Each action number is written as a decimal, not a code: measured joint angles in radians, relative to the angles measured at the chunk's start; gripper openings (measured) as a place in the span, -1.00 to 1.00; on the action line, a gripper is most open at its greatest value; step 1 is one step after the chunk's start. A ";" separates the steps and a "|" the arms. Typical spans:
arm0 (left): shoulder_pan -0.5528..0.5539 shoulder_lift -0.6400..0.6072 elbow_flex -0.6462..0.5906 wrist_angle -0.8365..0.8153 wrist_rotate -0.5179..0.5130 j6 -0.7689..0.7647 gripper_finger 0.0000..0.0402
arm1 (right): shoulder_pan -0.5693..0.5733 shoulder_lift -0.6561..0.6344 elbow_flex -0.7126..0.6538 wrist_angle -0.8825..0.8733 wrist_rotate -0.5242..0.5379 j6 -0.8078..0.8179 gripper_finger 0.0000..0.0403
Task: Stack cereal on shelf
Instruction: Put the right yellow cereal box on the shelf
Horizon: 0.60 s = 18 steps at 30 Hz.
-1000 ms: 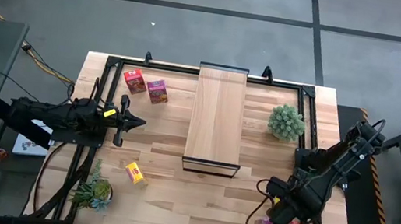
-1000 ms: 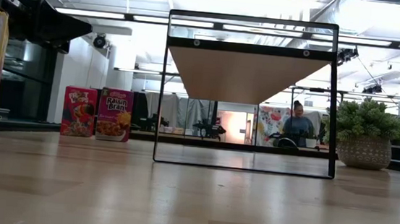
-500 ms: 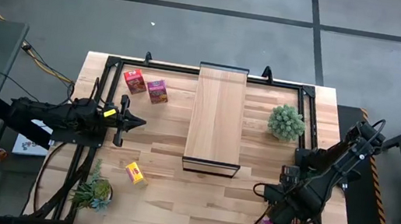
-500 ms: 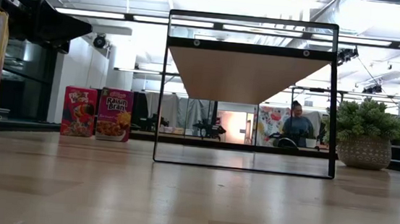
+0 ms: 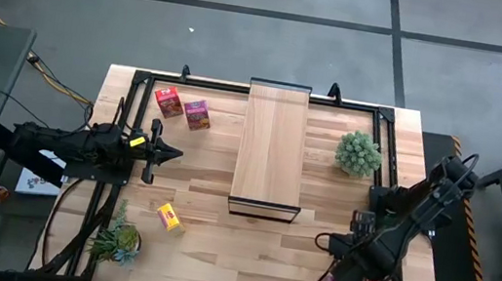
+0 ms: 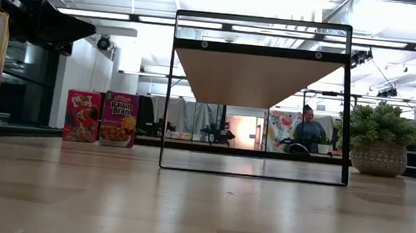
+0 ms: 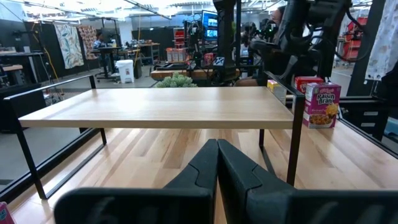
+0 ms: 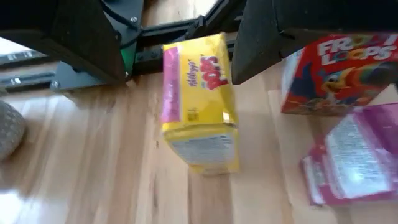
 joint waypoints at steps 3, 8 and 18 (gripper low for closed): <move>0.000 0.000 0.000 0.000 0.000 0.000 -1.00 | 0.000 0.007 -0.009 0.005 -0.008 0.020 0.42; 0.000 0.000 0.000 0.000 0.000 0.000 -1.00 | -0.008 0.006 -0.060 0.009 -0.038 0.024 0.42; 0.000 0.000 0.000 0.000 0.000 0.000 -1.00 | -0.041 0.005 -0.055 0.008 -0.059 -0.018 0.42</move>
